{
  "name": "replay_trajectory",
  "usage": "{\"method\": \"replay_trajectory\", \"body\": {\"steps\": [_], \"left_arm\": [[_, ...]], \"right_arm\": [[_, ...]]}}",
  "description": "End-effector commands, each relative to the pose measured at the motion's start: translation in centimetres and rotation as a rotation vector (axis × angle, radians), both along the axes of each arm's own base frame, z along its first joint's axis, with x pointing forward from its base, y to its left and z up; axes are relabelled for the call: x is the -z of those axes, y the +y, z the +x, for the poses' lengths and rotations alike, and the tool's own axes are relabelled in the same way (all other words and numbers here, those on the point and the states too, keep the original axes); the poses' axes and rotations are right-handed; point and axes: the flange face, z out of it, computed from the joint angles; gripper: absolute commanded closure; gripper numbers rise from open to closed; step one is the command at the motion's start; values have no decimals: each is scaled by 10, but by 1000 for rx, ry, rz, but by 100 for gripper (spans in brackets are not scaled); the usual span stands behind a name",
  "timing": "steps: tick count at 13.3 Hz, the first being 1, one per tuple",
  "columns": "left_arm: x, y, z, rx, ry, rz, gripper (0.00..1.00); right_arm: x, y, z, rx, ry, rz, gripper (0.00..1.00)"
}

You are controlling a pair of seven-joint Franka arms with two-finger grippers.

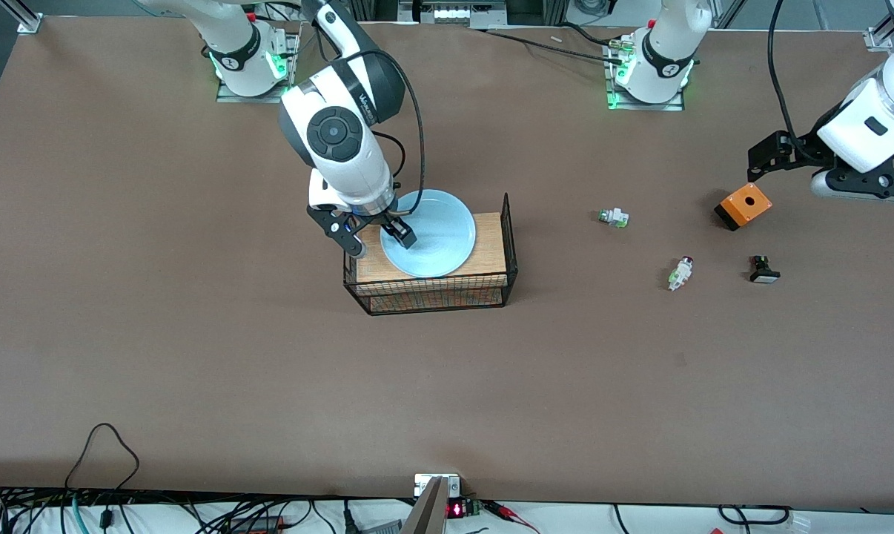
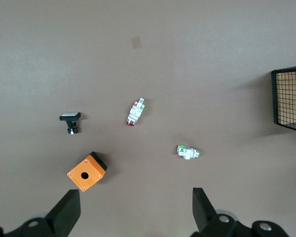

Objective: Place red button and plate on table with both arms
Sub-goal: 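Close the right gripper on the rim of the blue plate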

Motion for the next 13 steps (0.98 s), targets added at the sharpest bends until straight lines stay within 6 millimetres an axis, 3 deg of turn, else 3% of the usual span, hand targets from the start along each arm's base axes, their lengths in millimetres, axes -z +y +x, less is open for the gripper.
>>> {"method": "replay_trajectory", "body": {"steps": [1, 3, 4, 7, 10, 13], "left_arm": [[-4, 3, -2, 15, -4, 18, 0], [-4, 3, -2, 15, -4, 18, 0], [-4, 3, -2, 15, -2, 18, 0], [-4, 3, -2, 15, -2, 18, 0], [-4, 3, -2, 15, -2, 18, 0], [-4, 3, -2, 15, -2, 18, 0]], "right_arm": [[8, 11, -12, -24, -1, -15, 15], [15, 12, -12, -26, 5, -20, 19], [17, 14, -14, -31, 8, -23, 25], [21, 20, -20, -40, 18, -31, 49], [19, 26, -25, -49, 26, -22, 66], [16, 28, -29, 5, 49, -27, 94]]}}
